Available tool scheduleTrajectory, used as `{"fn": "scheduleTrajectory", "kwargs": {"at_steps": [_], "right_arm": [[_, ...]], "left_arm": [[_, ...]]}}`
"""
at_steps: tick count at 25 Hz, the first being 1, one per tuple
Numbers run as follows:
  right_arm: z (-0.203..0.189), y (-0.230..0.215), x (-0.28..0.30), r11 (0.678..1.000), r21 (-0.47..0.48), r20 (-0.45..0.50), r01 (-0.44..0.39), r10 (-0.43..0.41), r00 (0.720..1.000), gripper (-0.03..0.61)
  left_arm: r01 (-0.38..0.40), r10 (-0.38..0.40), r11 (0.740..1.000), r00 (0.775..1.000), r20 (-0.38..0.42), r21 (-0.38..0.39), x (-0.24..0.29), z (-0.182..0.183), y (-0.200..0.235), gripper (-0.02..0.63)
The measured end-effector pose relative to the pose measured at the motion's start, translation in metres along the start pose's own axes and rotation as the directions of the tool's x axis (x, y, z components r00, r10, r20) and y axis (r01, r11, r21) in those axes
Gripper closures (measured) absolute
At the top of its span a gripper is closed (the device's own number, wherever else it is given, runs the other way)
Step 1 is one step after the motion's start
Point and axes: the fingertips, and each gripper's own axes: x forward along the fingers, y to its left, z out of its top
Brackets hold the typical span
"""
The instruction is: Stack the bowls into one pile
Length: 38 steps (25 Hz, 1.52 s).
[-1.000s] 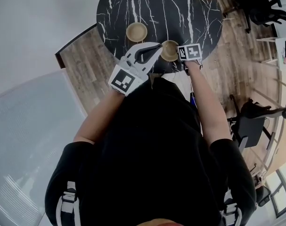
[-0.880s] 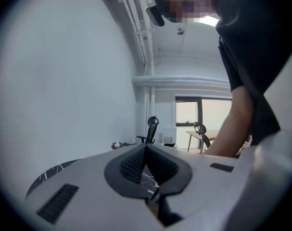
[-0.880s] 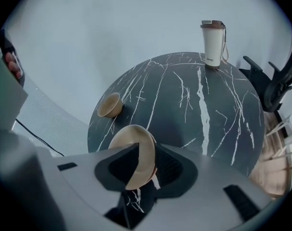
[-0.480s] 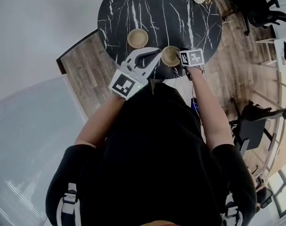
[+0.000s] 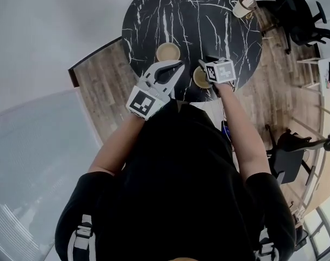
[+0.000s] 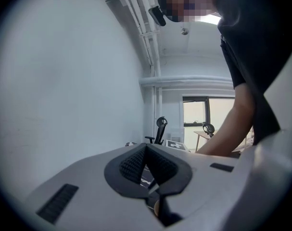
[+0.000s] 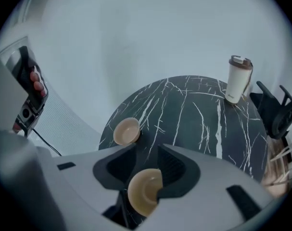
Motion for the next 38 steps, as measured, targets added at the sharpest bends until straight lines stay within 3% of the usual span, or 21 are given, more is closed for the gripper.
{"fn": "scheduleTrajectory", "kwargs": {"at_steps": [16,25,38], "right_arm": [[0.049,0.046,0.044,0.989,-0.14,-0.06,-0.045,0.037,0.998,0.428],[0.057,0.062,0.087,0.98,-0.186,-0.116,-0.07,0.049,0.992,0.416],[0.049,0.05,0.139,0.974,-0.227,-0.219,-0.016,-0.035,0.975,0.403]], "left_arm": [[-0.077,0.077,0.997,0.997,-0.007,-0.025,-0.025,-0.014,0.062,0.61],[-0.091,0.09,0.995,0.996,-0.024,-0.04,-0.033,-0.03,0.089,0.61],[-0.111,0.108,0.991,0.993,-0.047,-0.074,-0.042,-0.05,0.124,0.61]]}}
